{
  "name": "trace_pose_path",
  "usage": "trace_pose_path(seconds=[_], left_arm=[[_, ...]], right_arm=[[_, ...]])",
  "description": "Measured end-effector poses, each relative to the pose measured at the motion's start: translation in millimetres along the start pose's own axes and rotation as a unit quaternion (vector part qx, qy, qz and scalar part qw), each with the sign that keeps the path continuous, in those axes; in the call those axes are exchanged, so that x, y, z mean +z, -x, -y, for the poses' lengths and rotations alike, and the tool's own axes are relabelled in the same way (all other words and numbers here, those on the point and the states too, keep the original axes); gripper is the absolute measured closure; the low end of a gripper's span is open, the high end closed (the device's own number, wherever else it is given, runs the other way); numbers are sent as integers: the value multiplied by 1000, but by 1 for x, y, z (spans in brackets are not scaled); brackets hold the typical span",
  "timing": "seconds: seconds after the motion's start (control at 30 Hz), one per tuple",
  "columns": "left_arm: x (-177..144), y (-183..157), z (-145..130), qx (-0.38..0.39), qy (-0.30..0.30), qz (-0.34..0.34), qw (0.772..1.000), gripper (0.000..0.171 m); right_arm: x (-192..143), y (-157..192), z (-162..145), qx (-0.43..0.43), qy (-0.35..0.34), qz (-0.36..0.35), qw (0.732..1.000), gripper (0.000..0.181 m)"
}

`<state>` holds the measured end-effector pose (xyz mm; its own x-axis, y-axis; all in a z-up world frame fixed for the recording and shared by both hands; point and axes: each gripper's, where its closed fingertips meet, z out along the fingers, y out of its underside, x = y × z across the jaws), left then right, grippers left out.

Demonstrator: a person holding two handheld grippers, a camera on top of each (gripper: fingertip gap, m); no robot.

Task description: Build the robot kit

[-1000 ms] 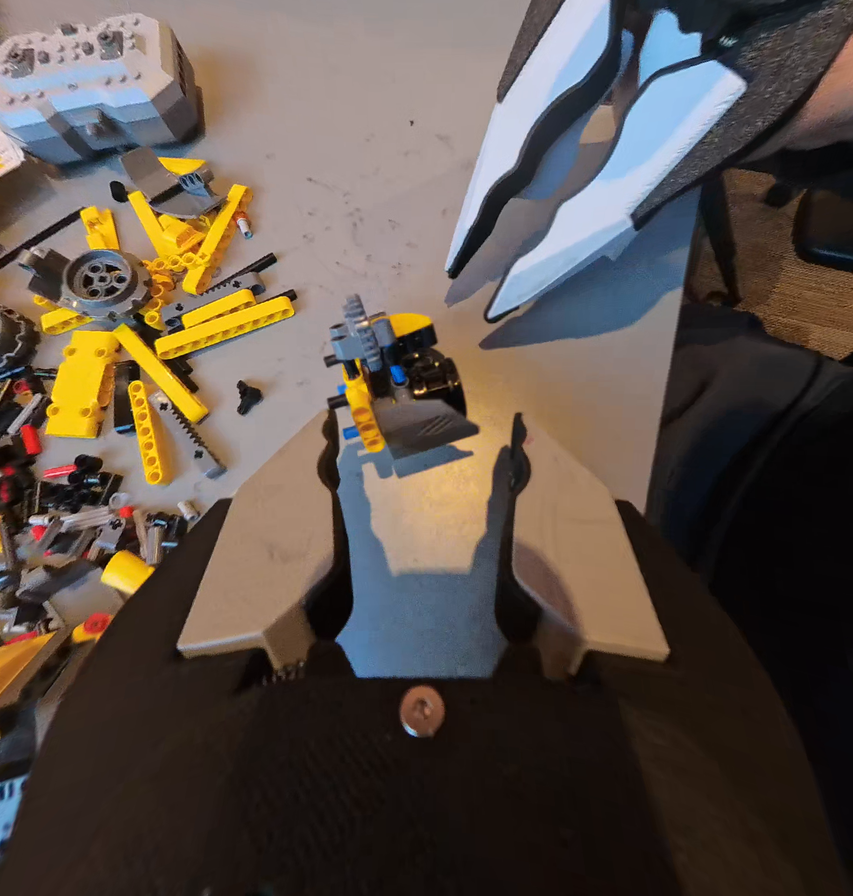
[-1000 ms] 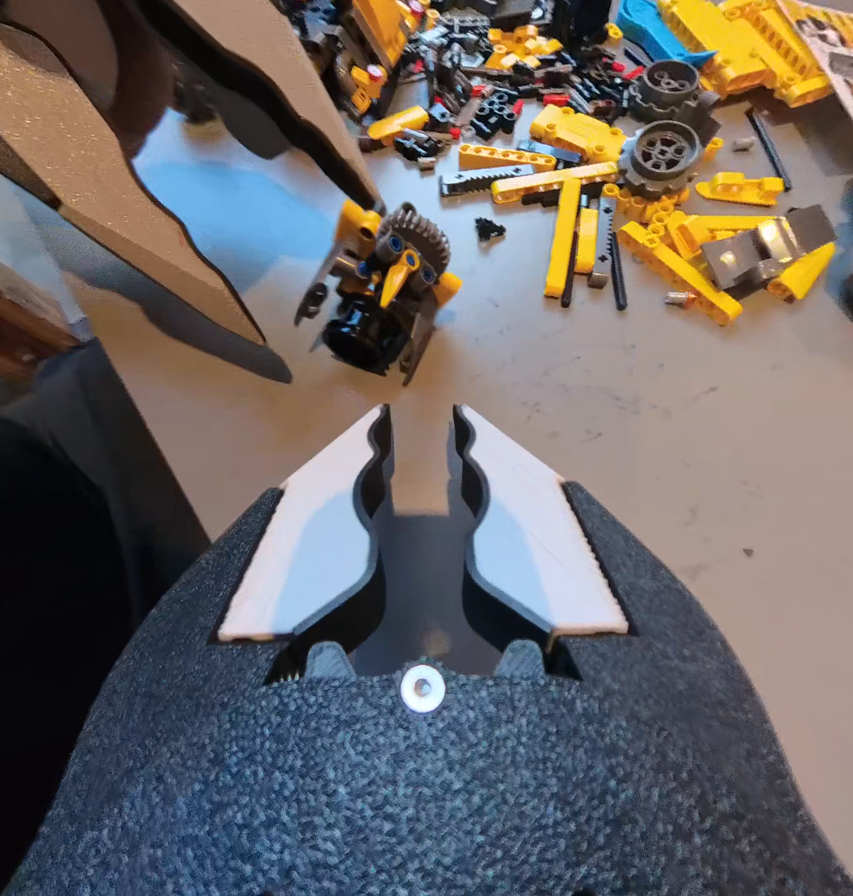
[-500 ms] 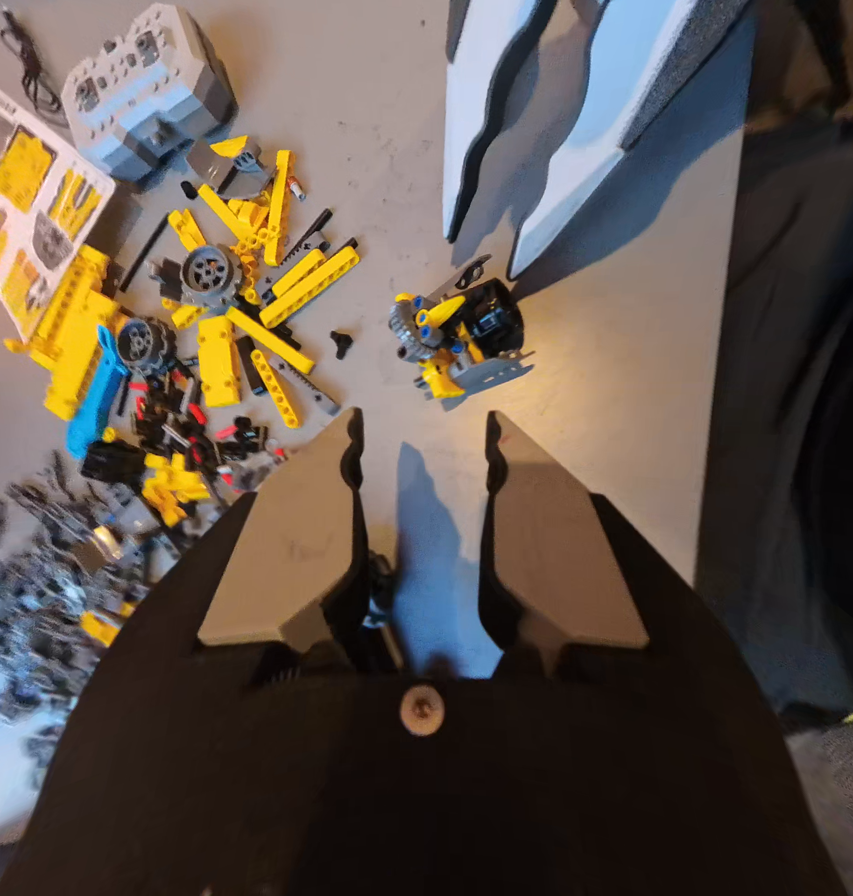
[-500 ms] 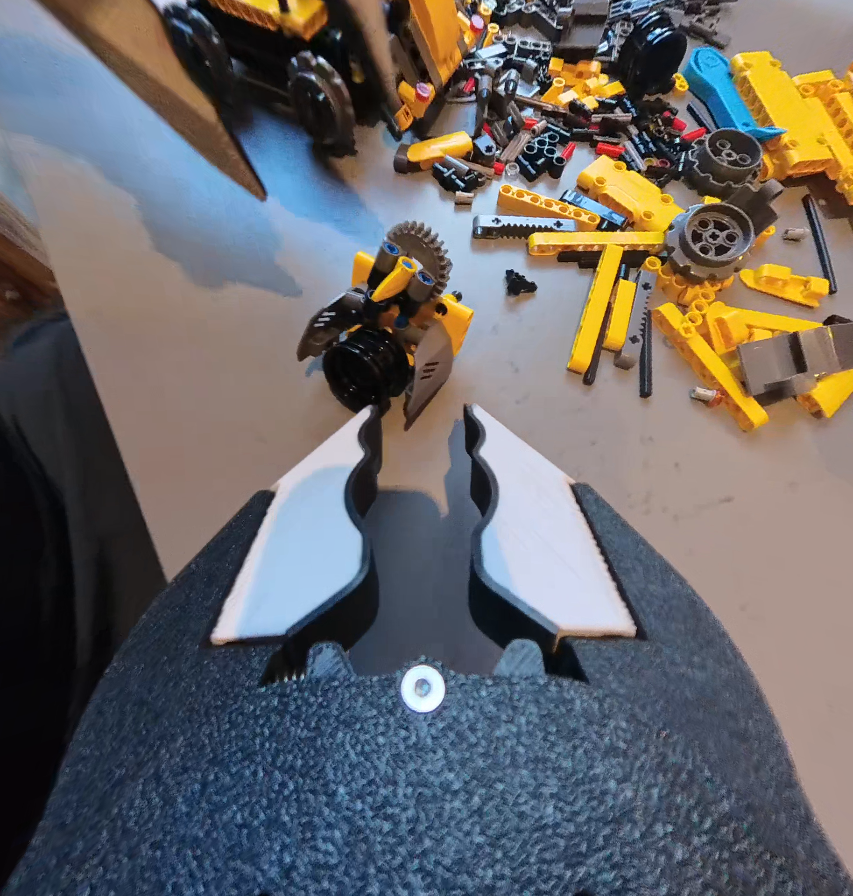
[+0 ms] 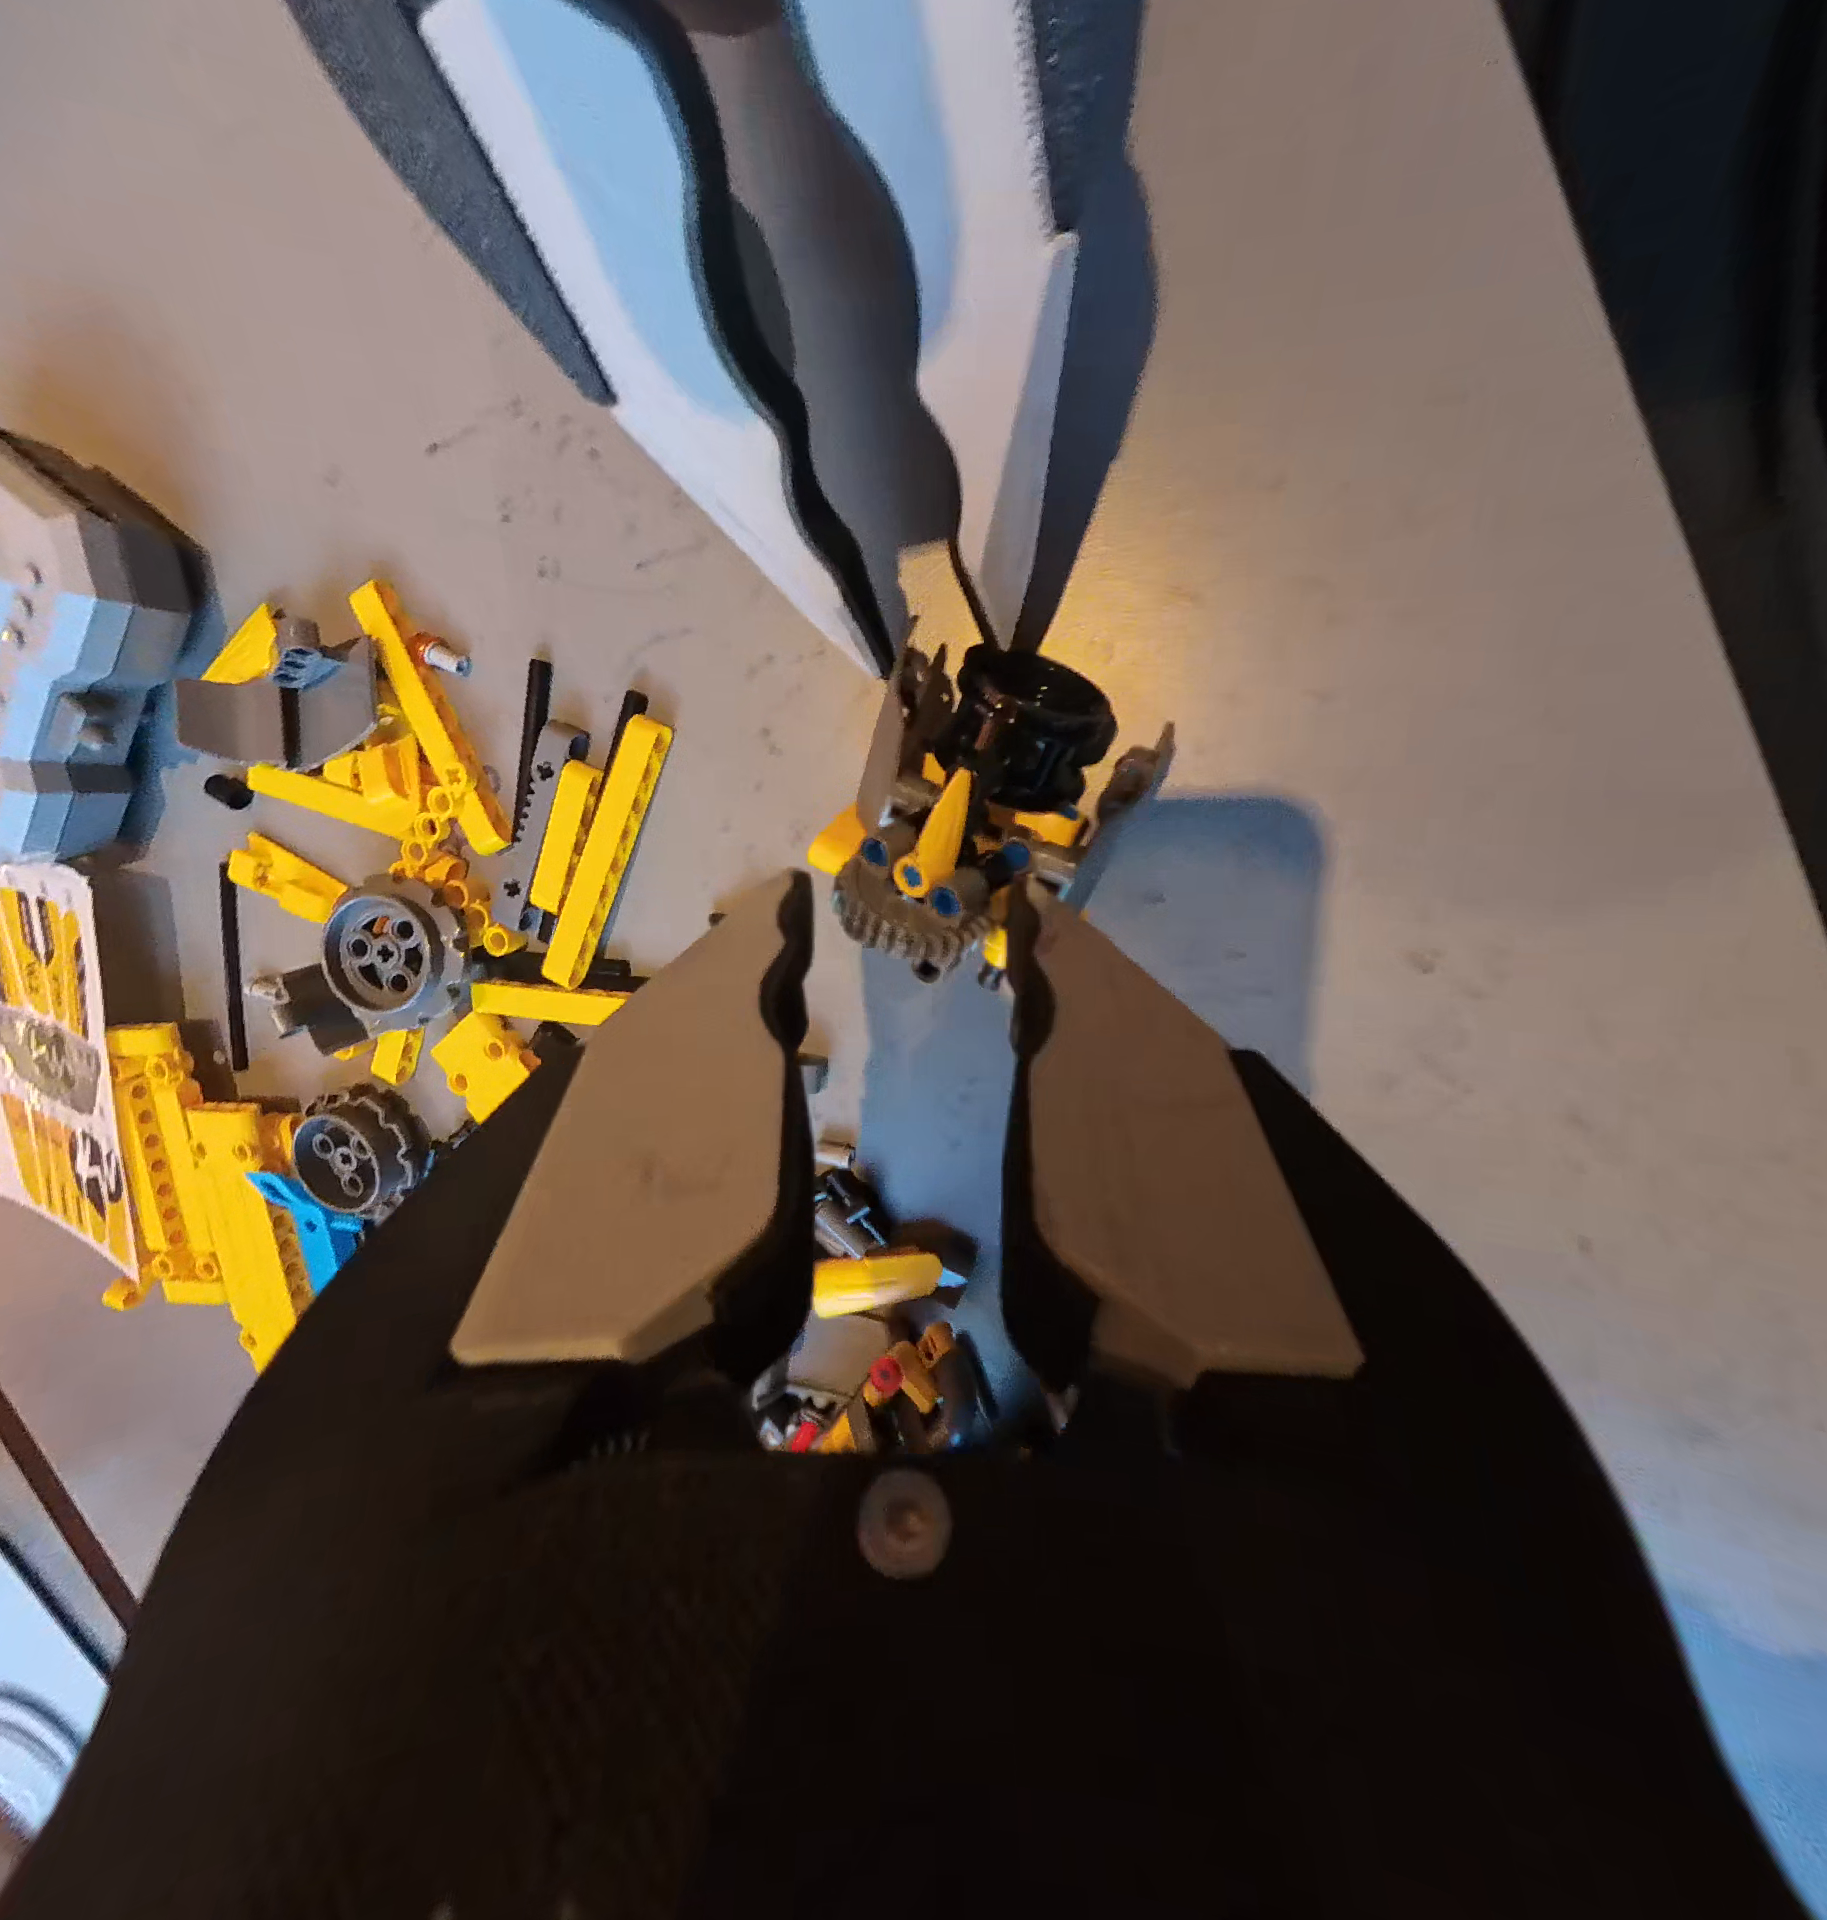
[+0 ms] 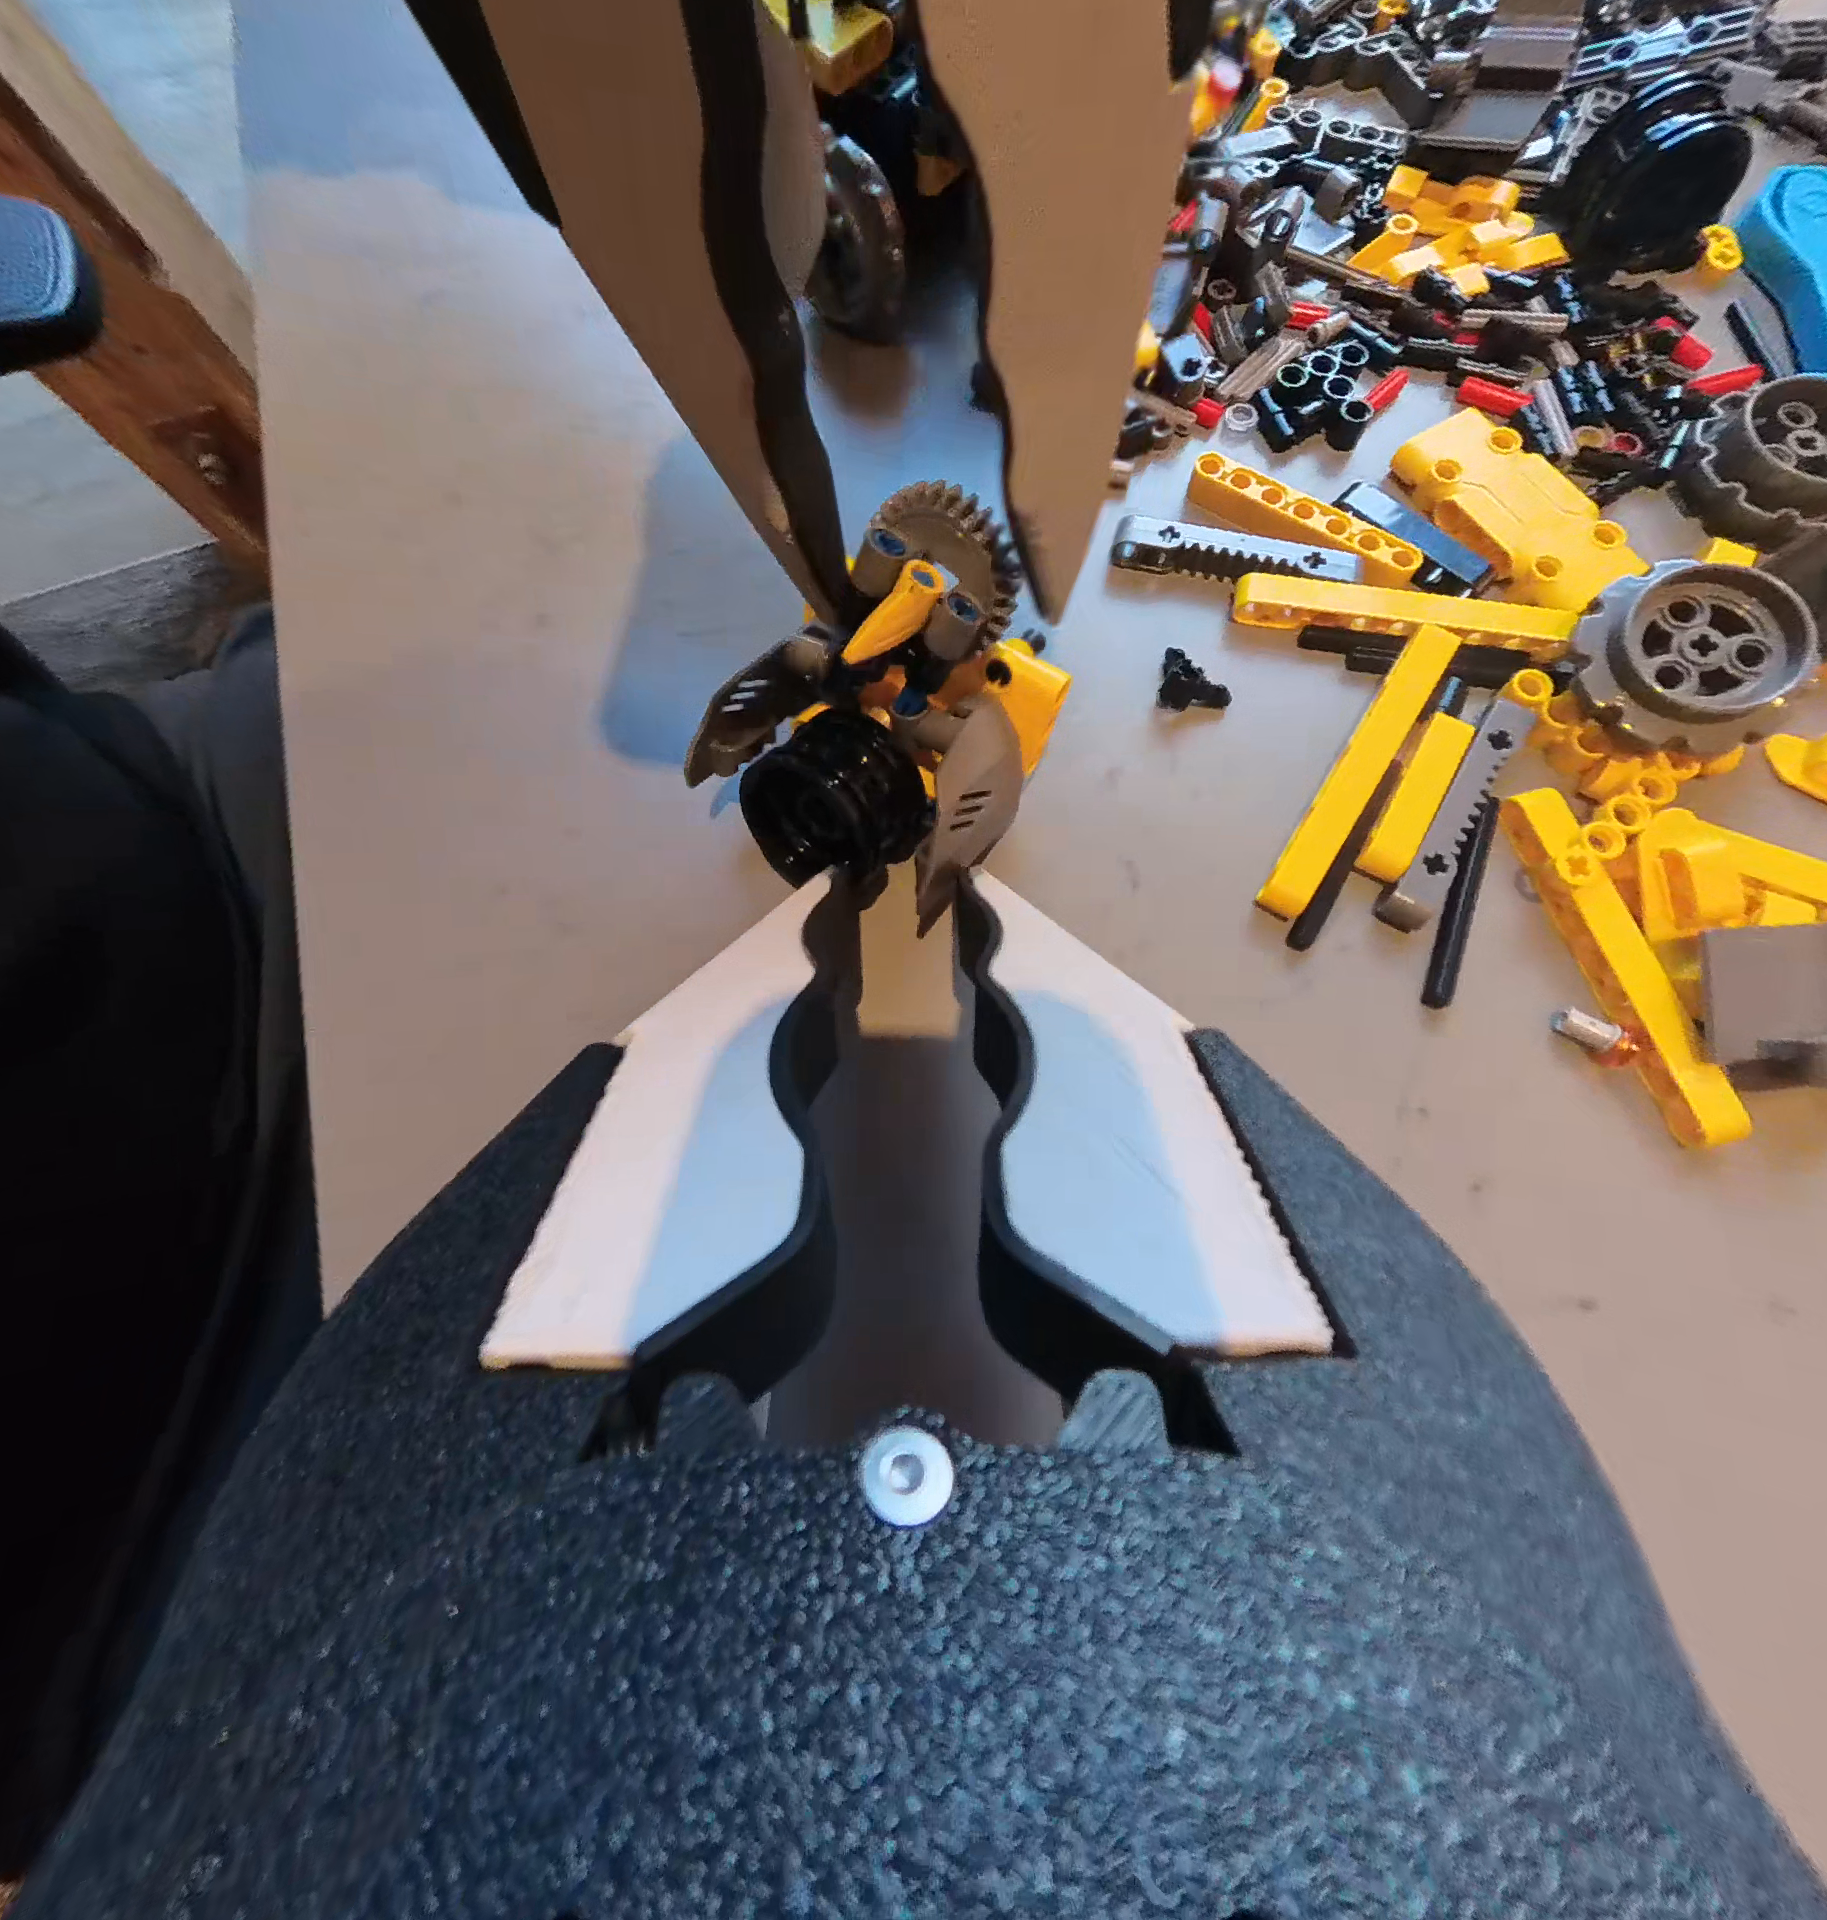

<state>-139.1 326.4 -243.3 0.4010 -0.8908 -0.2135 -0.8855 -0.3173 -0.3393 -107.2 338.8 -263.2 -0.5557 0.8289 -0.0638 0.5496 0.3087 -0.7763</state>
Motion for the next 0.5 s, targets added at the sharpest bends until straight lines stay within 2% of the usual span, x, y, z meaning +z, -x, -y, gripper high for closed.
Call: trace_pose_path(seconds=[0.5], left_arm=[[4,-3,-1,59,25,-59,996,139]], right_arm=[[5,-3,5,-7,2,59,998,160]])
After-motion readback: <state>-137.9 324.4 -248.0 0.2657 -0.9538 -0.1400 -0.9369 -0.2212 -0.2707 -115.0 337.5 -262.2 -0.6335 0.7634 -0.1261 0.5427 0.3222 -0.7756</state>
